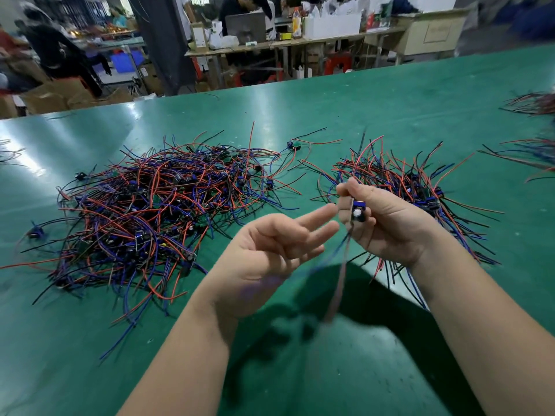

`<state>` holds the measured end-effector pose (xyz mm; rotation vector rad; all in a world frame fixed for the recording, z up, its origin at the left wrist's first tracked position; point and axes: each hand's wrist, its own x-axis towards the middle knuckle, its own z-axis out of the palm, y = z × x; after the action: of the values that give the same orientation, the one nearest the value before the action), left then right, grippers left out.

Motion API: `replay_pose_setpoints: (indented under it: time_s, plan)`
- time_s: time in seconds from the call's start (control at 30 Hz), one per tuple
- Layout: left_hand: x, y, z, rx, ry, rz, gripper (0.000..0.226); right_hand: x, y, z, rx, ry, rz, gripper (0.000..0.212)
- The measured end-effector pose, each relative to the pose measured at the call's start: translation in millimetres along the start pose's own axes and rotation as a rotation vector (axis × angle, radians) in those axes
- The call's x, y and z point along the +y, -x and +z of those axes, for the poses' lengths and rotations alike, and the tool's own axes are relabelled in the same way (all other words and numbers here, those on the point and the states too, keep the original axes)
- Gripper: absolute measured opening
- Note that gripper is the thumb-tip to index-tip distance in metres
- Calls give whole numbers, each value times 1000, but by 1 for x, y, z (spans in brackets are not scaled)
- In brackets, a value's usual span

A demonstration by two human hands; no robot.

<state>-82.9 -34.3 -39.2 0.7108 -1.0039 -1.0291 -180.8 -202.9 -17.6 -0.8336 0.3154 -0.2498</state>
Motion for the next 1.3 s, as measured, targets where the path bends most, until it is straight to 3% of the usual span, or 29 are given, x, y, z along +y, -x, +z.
replay_pose_setpoints:
  time_s: [0.03,0.1,0.23,0.37,0.5,0.7,0.83,0.9,1.0,1.07,1.2,1.3]
  plan:
    - [3,1,-1,-17,87,17,52,0,1,0,-54,-16,22,20]
    - [8,0,-2,108,166,31,46,2,2,0,-131,-35,42,20]
    - [9,-6,-1,457,-22,-173,14,9,0,4,-65,181,35,11]
    - [-9,-7,9,494,-314,-357,30,23,-4,5,16,507,11,14]
    - [-15,-5,7,508,-381,-483,5,28,-9,-2,196,926,-139,28]
    - [-6,1,12,228,-342,-662,12,4,-7,-15,474,621,-317,18]
    - [1,5,8,165,-330,-703,10,-5,-7,-19,592,409,-448,18]
    - [3,5,6,204,-327,-680,7,-11,-7,-21,661,240,-564,21]
    - [2,-1,0,426,-286,-563,7,-19,-5,-21,726,153,-670,19]
    - [-2,-4,-3,560,-273,-494,7,-13,-3,-14,669,339,-623,16]
    - [-6,-6,-7,669,-222,-401,15,21,0,10,239,1001,-403,11]
    - [-7,-7,-8,688,-236,-363,10,39,-1,17,95,1288,-426,17]
